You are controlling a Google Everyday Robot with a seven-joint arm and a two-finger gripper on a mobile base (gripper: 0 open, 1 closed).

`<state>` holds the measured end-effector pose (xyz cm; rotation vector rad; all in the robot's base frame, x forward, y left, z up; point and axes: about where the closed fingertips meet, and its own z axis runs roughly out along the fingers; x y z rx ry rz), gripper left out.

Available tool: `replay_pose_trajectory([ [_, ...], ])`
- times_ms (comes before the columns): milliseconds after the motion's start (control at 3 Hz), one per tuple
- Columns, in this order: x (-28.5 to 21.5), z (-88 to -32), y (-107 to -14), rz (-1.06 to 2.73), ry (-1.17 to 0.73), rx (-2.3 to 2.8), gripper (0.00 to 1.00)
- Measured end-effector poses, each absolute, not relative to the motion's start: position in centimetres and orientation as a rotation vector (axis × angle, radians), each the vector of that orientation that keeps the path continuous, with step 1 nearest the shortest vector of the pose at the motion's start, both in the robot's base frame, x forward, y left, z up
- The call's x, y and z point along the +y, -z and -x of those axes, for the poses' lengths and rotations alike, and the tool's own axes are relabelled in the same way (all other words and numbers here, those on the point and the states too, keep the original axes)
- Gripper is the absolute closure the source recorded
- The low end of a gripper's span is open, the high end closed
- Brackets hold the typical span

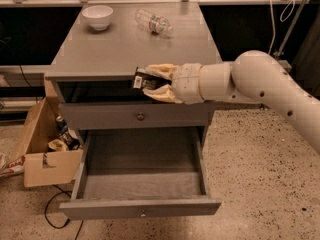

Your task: Pick rxbar chocolate from middle drawer and place on counter

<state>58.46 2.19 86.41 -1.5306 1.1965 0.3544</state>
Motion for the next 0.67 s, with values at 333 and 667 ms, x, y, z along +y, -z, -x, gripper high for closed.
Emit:
replay_pose_trajectory([
  [333,1.0,-61.9,-88.3,1.461,-0.311,1.221,1.0],
  [667,-1.7,-65.8,-91.0,1.342,-0.266,1.261,1.0],
])
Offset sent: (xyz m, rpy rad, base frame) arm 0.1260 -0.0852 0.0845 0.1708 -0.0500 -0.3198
